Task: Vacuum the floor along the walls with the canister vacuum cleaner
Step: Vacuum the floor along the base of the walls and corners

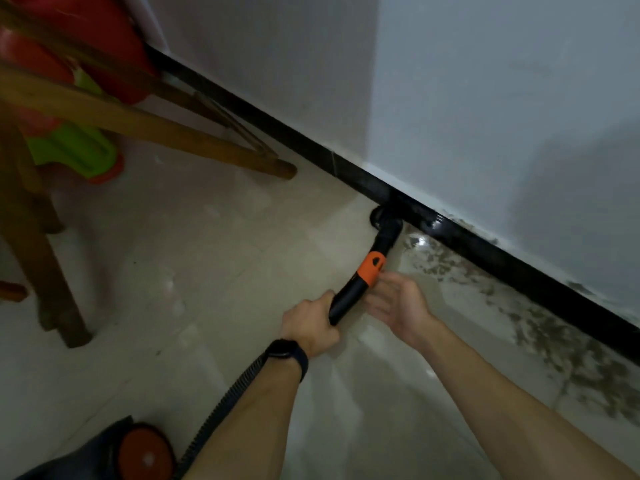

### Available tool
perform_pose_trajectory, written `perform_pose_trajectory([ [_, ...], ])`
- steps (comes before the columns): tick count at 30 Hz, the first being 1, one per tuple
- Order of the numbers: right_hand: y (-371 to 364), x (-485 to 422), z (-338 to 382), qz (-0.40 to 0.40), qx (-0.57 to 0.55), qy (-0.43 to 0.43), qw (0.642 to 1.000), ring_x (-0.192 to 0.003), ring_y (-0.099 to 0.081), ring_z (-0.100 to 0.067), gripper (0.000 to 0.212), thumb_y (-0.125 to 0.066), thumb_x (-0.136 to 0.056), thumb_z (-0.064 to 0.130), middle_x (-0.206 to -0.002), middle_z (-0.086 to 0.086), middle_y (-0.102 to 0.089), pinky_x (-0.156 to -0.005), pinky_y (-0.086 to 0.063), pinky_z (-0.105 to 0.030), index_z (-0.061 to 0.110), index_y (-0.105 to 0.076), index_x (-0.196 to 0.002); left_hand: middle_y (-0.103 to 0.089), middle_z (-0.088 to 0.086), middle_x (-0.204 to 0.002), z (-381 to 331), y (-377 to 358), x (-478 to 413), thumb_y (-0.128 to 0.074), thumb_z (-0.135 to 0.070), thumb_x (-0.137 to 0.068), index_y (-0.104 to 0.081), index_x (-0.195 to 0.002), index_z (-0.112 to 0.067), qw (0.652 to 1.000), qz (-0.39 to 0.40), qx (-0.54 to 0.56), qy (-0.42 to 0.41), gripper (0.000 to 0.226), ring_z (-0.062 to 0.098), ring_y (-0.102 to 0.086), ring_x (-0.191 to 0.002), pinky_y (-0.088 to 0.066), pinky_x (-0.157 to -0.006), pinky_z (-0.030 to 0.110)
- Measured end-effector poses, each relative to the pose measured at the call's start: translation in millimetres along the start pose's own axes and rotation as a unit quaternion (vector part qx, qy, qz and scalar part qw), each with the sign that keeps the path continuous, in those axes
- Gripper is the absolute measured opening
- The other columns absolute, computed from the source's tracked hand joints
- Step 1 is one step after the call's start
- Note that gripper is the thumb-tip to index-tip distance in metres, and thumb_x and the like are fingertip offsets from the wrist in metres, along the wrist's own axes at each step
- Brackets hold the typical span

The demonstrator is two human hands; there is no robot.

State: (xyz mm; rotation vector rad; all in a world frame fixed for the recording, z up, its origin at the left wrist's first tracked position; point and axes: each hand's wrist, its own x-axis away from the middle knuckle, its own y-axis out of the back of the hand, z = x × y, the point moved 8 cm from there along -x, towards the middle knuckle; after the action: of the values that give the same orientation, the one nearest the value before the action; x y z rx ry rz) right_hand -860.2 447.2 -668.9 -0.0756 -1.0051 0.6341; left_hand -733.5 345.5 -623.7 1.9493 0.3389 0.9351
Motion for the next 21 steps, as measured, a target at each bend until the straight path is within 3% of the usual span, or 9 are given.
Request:
perform_pose_trajectory([
  [3,1,9,6,-0.013,-0.007,0.020,1.000,-0.103,-0.071,-0.033,0.036,-0.063,-0.102,0.034,-0.113,-0.014,-0.070,-0.074,-0.060,-0.042,0.007,-0.062,-0.126,-0.064,0.006,-0.085,-27,-13,11,-0.055,-0.024,-0.079,-0.044,-0.101,-0.030,1.000,-0.002,0.021,0.008,0.026,0.032,-0.062,-0.076,-0.054,-0.068,0.037],
  [9,16,26,-1,-0.007,-0.028,-0.006,1.000,-0.087,-0.078,-0.029,0.024,-0.069,-0.098,0.025,-0.092,-0.004,-0.073,-0.098,-0.056,-0.056,0.013,-0.061,-0.117,-0.064,0.001,-0.085,-51,-38,40,-0.052,-0.023,-0.075,-0.049,-0.101,-0.033,0.997,0.003,0.066,0.026,0.029,0.027,-0.061,-0.075,-0.054,-0.069,0.035],
  [13,2,32,10,0.022,0.004,-0.011,1.000,-0.093,-0.074,-0.029,0.031,-0.066,-0.101,0.032,-0.105,-0.008,-0.071,-0.075,-0.060,-0.044,0.015,-0.058,-0.125,-0.061,0.001,-0.082,-43,-17,38,-0.055,-0.024,-0.079,-0.047,-0.100,-0.031,0.998,-0.023,0.045,0.038,0.023,0.028,-0.060,-0.074,-0.051,-0.065,0.033],
  [17,-15,26,26,0.040,0.109,0.023,0.993,-0.094,-0.075,-0.026,0.042,-0.056,-0.102,0.052,-0.120,-0.008,-0.071,-0.074,-0.056,-0.039,0.020,-0.057,-0.131,-0.063,0.000,-0.079,-25,21,20,-0.061,-0.027,-0.073,-0.049,-0.093,-0.033,0.993,-0.055,0.083,0.064,0.024,0.026,-0.061,-0.070,-0.048,-0.058,0.030],
  [21,-23,9,30,0.020,0.267,0.064,0.961,-0.101,-0.068,-0.024,0.043,-0.052,-0.100,0.060,-0.120,-0.007,-0.070,-0.084,-0.054,-0.038,0.022,-0.060,-0.120,-0.069,0.004,-0.069,3,51,0,-0.068,-0.015,-0.066,-0.059,-0.087,-0.028,0.962,-0.066,0.246,0.104,0.026,0.025,-0.067,-0.053,-0.059,-0.056,0.040],
])
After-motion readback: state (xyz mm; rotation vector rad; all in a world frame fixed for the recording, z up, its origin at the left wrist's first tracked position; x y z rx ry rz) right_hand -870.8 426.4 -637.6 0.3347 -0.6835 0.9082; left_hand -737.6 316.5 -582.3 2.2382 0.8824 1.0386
